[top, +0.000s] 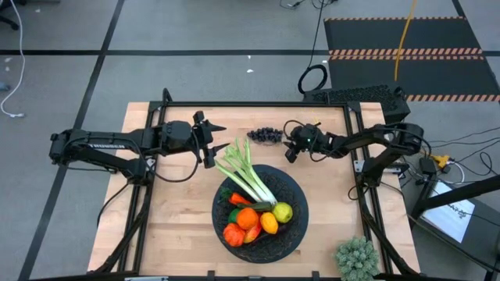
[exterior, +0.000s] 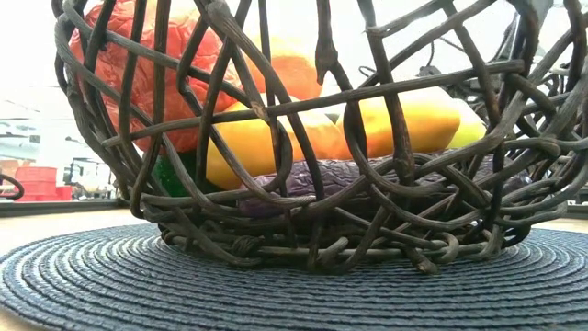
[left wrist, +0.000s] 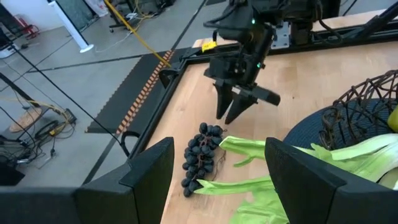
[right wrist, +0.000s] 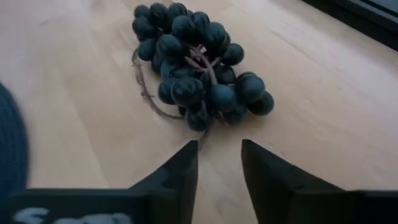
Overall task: Build produce basket
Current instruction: Put the violet grapes into the black mesh basket
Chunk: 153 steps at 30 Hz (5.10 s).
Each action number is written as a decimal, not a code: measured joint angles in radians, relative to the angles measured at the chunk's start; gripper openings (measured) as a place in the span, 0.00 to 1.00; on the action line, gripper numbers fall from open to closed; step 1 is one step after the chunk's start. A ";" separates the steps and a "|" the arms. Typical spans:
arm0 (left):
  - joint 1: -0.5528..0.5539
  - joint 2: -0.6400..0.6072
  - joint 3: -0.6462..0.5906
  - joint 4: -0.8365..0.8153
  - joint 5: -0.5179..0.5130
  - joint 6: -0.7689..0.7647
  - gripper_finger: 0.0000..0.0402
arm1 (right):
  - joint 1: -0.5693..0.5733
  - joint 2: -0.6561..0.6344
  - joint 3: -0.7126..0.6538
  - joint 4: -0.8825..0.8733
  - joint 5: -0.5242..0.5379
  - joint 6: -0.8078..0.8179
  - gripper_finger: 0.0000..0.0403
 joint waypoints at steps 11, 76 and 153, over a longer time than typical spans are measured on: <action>0.004 0.000 0.000 0.001 0.000 0.025 0.63 | 0.002 0.228 0.003 0.228 0.016 0.012 0.42; -0.055 0.391 0.166 0.411 0.149 0.214 0.65 | 0.404 -0.377 0.049 0.334 0.128 -0.440 0.00; -0.308 0.116 0.195 0.107 0.019 0.314 0.02 | 0.619 -0.686 0.240 -0.329 0.180 -0.464 0.24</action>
